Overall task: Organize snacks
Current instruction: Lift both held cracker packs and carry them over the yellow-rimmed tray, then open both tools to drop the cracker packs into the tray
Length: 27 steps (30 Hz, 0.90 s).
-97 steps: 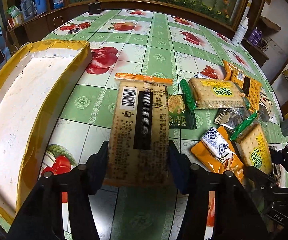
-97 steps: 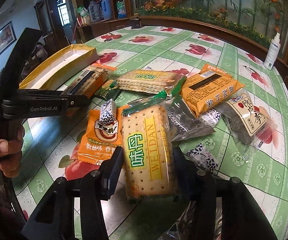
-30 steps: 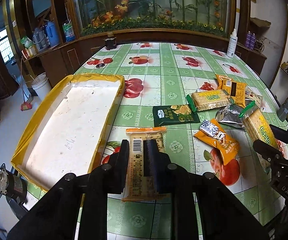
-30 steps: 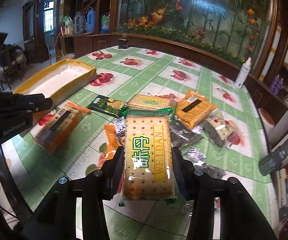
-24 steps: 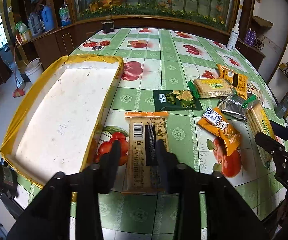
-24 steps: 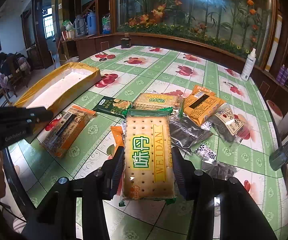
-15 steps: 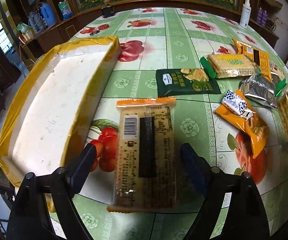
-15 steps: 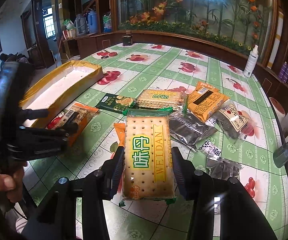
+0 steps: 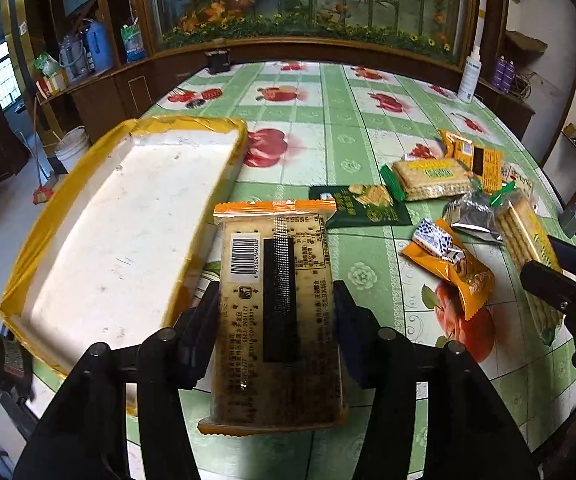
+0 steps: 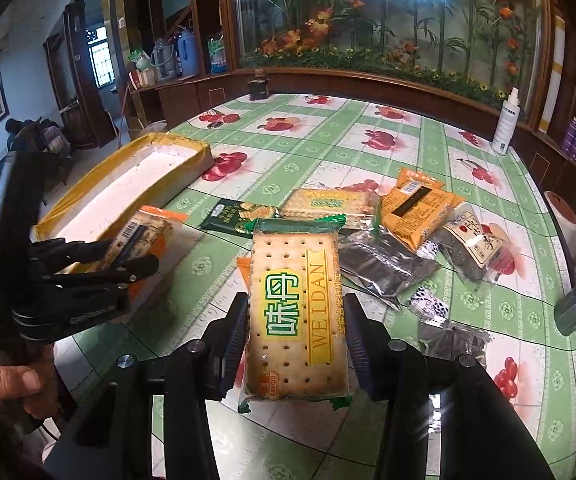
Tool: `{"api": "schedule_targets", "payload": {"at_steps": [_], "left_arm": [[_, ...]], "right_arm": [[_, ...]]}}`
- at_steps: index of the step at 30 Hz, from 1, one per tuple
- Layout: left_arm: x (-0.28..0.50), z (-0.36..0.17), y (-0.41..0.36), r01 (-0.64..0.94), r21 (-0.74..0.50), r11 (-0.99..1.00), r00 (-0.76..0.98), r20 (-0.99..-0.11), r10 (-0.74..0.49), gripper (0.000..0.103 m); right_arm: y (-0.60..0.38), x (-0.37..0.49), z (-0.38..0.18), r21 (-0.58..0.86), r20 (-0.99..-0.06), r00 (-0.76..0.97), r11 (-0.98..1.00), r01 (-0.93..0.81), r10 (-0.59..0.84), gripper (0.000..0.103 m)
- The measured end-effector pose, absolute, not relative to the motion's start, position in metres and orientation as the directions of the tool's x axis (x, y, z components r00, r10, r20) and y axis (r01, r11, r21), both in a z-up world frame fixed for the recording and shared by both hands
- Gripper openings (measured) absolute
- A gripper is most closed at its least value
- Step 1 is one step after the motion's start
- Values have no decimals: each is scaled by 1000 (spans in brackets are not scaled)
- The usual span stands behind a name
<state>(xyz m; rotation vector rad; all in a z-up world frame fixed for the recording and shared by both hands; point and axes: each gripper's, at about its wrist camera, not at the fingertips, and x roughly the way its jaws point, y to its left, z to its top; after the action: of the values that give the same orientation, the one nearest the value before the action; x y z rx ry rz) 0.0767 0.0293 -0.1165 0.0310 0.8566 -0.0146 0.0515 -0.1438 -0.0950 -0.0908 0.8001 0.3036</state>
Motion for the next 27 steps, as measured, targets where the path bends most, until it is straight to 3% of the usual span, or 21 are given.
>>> {"api": "schedule_targets", "payload": {"at_steps": [7, 13, 27], "left_arm": [[75, -90, 90, -122, 61, 991, 700, -702, 130, 52], [84, -99, 144, -234, 51, 971, 669, -717, 199, 52], [126, -140, 192, -311, 10, 950, 584, -787, 199, 52]], "right_arm": [[-105, 73, -82, 167, -685, 609, 900, -402, 399, 47], [-38, 104, -83, 220, -669, 556, 846, -485, 493, 47], [107, 208, -137, 246, -754, 413, 803, -542, 510, 47]]}}
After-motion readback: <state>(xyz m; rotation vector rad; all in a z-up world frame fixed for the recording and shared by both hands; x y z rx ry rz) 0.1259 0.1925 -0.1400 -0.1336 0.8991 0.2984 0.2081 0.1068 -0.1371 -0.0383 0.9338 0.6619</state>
